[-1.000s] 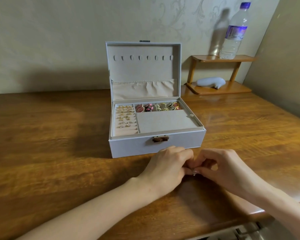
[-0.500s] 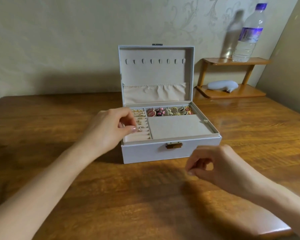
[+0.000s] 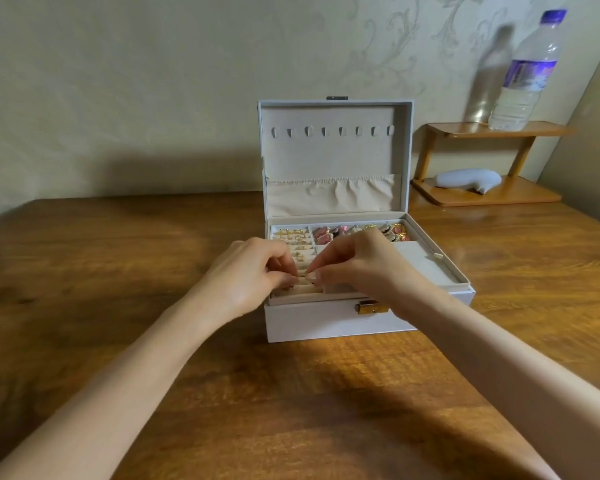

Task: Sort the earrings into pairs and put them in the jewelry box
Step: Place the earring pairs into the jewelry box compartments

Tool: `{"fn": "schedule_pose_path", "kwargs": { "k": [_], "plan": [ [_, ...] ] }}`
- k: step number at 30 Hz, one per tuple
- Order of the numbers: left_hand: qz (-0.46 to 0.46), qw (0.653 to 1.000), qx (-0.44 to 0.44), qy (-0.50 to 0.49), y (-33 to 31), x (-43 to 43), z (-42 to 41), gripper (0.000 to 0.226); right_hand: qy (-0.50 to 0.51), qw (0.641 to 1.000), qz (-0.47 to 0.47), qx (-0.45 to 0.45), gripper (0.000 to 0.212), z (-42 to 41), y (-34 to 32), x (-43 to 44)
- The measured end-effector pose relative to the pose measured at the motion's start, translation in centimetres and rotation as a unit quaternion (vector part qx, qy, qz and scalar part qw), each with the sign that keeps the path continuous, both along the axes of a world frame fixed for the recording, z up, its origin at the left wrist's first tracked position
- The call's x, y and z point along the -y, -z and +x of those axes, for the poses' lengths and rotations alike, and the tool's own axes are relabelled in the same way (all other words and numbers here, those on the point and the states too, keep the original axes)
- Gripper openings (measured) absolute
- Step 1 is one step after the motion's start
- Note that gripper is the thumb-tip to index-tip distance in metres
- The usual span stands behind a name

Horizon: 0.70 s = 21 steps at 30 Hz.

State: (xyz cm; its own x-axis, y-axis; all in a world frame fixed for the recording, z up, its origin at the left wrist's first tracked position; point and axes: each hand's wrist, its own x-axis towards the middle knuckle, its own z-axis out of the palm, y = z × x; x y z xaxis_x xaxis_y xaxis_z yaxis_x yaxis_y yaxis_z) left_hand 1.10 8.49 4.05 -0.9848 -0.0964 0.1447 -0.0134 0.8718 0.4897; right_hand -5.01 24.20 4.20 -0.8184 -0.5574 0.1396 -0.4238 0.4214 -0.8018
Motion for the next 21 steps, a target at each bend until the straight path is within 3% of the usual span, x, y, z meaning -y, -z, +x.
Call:
{"fn": "schedule_pose_path", "kwargs": {
  "k": [14,21],
  "plan": [
    [0.012,1.0,-0.012,-0.01,0.3,-0.1,0.2,0.021,0.022,0.997,0.079,-0.001,0.009,-1.1,0.2,1.4],
    [-0.065,0.995,-0.07,-0.017,0.7,-0.4,0.5,0.015,0.019,0.995,0.101,-0.018,0.015,-1.4,0.3,1.6]
  ]
}}
